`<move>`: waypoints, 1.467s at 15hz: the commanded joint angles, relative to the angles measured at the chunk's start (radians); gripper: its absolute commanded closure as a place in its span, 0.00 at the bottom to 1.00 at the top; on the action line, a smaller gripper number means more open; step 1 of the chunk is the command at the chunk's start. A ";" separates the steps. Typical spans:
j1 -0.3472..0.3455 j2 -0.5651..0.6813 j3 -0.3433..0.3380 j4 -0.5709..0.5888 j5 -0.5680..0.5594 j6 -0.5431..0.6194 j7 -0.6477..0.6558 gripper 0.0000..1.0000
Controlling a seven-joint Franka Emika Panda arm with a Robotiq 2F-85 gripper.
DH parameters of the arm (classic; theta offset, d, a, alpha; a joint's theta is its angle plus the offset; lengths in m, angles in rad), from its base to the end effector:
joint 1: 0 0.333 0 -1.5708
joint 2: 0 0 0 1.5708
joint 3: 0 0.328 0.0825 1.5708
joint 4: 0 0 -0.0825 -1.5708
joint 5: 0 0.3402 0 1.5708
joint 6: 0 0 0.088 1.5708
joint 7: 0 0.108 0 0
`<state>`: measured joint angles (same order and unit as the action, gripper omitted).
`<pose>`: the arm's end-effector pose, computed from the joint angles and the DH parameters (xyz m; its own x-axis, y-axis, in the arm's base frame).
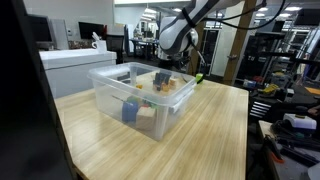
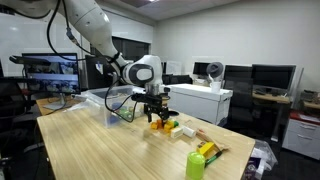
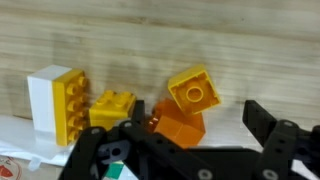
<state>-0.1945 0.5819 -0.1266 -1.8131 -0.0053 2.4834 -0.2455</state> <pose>0.6084 -0.1930 0.2707 0.9965 -0.0442 0.0710 -0.0508 -0.9944 0.0930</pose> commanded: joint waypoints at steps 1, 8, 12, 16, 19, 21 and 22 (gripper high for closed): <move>-0.034 0.032 0.034 0.041 -0.036 0.004 -0.088 0.00; -0.137 0.013 0.117 0.055 -0.043 -0.078 -0.498 0.25; -0.159 0.013 0.123 0.077 -0.029 -0.143 -0.642 0.47; -0.153 0.012 0.115 0.069 -0.028 -0.157 -0.721 0.75; -0.132 -0.002 0.098 0.071 -0.031 -0.170 -0.700 0.88; -0.120 -0.026 0.087 0.065 -0.038 -0.172 -0.675 0.88; -0.114 -0.045 0.086 0.062 -0.037 -0.171 -0.662 0.88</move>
<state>-0.3301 0.5972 -0.0250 -1.7325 -0.0301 2.3444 -0.9427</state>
